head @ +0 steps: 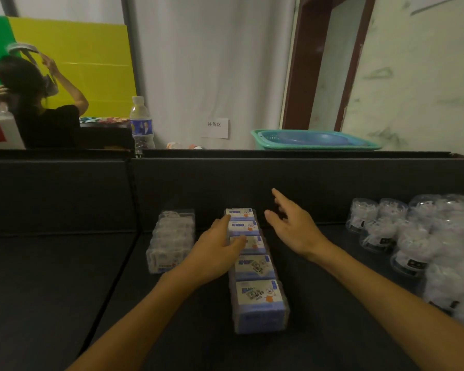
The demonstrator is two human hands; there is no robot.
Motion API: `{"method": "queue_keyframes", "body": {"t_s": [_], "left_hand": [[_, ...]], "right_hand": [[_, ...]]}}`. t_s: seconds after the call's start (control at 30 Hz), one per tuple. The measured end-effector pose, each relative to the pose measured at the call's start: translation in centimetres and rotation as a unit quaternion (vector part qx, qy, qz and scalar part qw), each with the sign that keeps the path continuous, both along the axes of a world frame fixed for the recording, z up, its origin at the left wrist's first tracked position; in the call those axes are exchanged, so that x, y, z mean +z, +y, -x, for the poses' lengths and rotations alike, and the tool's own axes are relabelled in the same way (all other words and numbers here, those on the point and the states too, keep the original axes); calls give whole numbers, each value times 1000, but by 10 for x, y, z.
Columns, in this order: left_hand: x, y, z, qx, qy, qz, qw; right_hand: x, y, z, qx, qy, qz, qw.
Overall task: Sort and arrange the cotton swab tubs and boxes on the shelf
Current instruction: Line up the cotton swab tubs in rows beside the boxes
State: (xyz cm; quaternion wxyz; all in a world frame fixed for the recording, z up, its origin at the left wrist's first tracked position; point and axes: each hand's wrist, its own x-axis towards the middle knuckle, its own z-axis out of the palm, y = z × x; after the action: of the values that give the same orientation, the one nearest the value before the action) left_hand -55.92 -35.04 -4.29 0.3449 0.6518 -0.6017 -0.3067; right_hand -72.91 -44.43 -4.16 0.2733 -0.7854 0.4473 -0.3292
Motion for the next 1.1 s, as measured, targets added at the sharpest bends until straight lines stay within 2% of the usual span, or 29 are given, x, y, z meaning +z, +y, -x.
{"method": "queue_keyframes", "body": {"t_s": [0.1, 0.23, 0.37, 0.43, 0.6, 0.87, 1.1], "left_hand": [[8, -2, -2, -39, -118, 25, 992], [19, -2, 14, -85, -273, 67, 956], [21, -8, 43, -126, -349, 85, 925], [21, -12, 61, -139, -367, 85, 916], [20, -25, 114, -162, -399, 54, 901], [10, -66, 196, -169, -360, 43, 916], [9, -109, 245, -154, -299, 18, 941]], "right_hand": [[15, 9, 21, -14, 79, 82, 993], [21, 31, 71, -49, 178, 130, 974], [22, 61, 135, -122, 231, 156, 952], [21, 69, 167, -151, 267, 158, 938], [25, 72, 229, -182, 326, 89, 923], [34, 25, 288, -163, 275, 73, 945], [33, -47, 296, -117, 251, 51, 959]]}}
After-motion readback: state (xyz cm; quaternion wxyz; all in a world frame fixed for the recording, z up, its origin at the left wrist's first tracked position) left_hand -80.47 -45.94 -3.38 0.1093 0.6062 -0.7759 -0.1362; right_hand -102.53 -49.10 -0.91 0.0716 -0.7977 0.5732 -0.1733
